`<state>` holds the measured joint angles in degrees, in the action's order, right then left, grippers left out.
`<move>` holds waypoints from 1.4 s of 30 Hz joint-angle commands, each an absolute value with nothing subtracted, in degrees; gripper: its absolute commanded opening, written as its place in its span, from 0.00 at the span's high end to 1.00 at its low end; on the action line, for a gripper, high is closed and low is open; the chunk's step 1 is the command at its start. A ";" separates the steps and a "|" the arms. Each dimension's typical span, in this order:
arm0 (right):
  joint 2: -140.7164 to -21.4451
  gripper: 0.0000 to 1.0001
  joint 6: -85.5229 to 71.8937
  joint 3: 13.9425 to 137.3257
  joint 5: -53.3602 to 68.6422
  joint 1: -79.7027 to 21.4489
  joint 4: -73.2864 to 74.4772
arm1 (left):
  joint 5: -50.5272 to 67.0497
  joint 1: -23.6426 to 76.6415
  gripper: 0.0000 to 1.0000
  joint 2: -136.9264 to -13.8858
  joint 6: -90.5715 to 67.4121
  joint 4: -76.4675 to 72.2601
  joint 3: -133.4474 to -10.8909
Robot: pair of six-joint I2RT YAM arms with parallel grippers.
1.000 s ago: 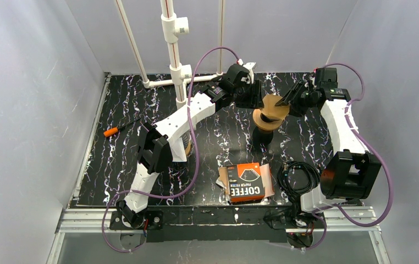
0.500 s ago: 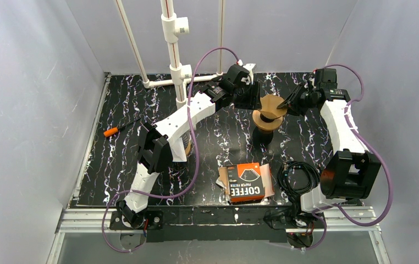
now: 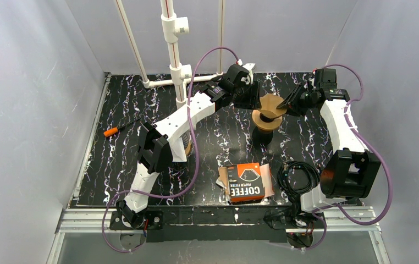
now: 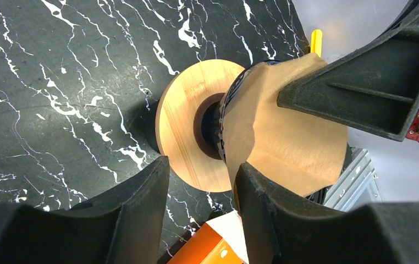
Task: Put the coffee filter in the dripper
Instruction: Place the coffee filter in the coffee dripper.
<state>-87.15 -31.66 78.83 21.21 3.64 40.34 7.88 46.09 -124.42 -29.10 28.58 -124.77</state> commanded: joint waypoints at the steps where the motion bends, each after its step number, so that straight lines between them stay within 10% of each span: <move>1: -86.70 0.59 -30.88 80.28 23.05 3.78 40.30 | 6.80 45.17 0.52 -122.74 -28.46 29.40 -126.79; 9: -85.29 0.41 -31.11 81.62 24.28 3.77 41.05 | 8.51 45.10 0.46 -121.43 -29.91 26.44 -126.32; 42: -85.74 0.25 -26.49 85.34 22.57 3.44 45.75 | 9.61 45.84 0.37 -122.75 -27.91 28.90 -130.36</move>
<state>-85.49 -29.65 81.71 22.61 3.62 45.08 9.47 45.82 -124.05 -29.69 26.35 -125.69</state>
